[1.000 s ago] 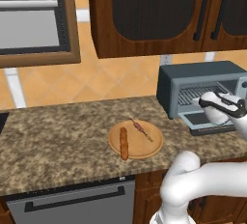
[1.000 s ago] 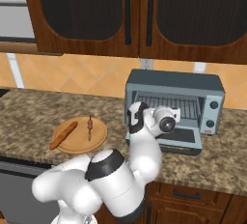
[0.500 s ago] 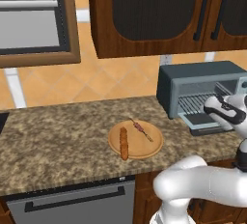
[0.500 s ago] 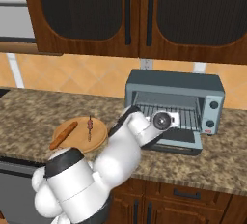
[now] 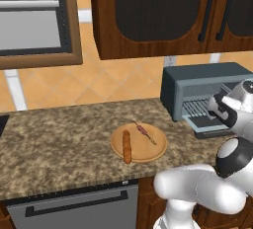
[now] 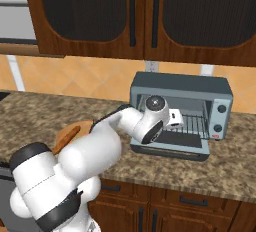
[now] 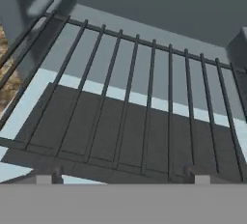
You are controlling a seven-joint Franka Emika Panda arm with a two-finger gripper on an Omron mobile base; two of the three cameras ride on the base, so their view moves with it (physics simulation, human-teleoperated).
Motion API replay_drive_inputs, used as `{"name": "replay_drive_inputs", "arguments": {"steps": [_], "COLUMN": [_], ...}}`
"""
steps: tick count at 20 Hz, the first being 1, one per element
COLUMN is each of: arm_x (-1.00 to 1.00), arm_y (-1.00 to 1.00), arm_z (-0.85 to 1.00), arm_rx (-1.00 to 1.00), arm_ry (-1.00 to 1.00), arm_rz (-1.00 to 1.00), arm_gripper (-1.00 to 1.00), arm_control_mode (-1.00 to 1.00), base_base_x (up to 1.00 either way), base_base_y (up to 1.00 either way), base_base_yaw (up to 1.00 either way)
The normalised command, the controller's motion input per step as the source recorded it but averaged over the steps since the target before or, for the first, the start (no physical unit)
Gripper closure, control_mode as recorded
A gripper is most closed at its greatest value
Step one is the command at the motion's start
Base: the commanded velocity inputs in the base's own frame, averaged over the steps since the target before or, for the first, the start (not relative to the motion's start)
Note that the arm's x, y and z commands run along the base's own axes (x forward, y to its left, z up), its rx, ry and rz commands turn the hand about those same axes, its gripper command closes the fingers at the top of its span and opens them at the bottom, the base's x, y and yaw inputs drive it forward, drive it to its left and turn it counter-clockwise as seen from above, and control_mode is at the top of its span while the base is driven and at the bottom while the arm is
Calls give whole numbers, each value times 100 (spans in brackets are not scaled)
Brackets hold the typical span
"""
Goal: Pick up the kebab skewer and baguette bread, and place them inside the toaster oven. Close the toaster oven door and start by setting the timer.
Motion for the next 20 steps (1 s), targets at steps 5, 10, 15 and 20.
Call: {"name": "replay_drive_inputs", "arguments": {"steps": [5, 10, 15, 20], "arm_x": [-57, -41, -13, 0], "arm_y": [83, 100, 100, 86], "arm_z": [94, 25, -2, -35], "arm_rx": [-2, 0, 2, 7], "arm_ry": [1, 10, 17, 20], "arm_rz": [4, 3, 1, 1], "arm_gripper": [-100, -100, -100, -100], "arm_control_mode": [-100, -100, -100, -100], "base_base_x": [0, 0, 0, 0], "base_base_y": [0, 0, 0, 0], "base_base_yaw": [0, 0, 0, 0]}}
